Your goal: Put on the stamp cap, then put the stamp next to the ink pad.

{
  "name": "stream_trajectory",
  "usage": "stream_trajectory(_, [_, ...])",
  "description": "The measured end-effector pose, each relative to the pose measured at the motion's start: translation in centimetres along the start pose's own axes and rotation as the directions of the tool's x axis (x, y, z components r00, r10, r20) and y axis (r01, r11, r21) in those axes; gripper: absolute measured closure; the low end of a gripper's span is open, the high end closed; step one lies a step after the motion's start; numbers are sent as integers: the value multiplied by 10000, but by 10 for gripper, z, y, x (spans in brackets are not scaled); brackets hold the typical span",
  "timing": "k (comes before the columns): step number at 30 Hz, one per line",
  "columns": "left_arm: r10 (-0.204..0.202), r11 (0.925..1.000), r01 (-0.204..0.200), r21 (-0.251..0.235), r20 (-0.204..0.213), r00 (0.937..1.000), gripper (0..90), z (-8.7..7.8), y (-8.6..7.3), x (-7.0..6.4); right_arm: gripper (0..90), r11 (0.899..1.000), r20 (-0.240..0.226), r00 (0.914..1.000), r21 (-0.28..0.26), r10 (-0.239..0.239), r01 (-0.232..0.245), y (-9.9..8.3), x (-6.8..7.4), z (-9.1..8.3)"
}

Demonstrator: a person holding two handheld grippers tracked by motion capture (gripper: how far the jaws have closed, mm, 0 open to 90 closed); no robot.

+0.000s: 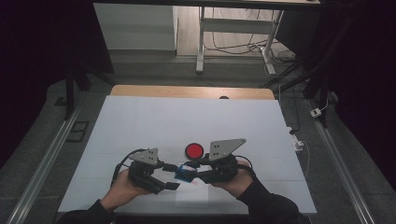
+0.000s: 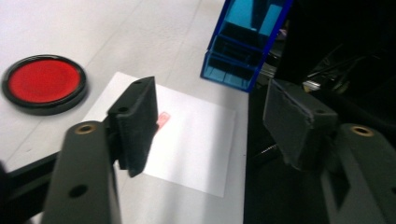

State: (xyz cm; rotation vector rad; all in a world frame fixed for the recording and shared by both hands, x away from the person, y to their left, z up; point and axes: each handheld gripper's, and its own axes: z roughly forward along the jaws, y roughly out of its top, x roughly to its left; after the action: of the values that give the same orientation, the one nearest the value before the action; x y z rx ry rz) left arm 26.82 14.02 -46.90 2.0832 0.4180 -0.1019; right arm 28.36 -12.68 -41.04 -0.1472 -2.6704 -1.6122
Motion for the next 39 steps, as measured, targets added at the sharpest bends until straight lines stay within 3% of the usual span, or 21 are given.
stream_trajectory(6, [-199,9998,203,55,-595,9980,260,-7,-3,-2,699,10000,181,9998,70,30,-32,-1,-1,-1])
stream_trajectory(11, [-219,9993,253,265,-1225,9922,217,-12,-6,-5,699,9998,325,9994,153,84,-89,-2,-2,-2])
stream_trajectory(19, [-575,9975,638,295,-1779,9824,142,-22,-14,-10,698,9993,705,9974,321,165,-188,-4,-3,-4])
stream_trajectory(28, [-840,9950,952,311,-2581,9625,82,-35,-25,-20,698,9979,1088,9933,484,381,-436,-8,-8,-7])
stream_trajectory(39, [-1254,9898,1403,248,-3163,9403,13,-46,-38,-27,697,9961,1421,9882,583,568,-656,-11,-13,-11])
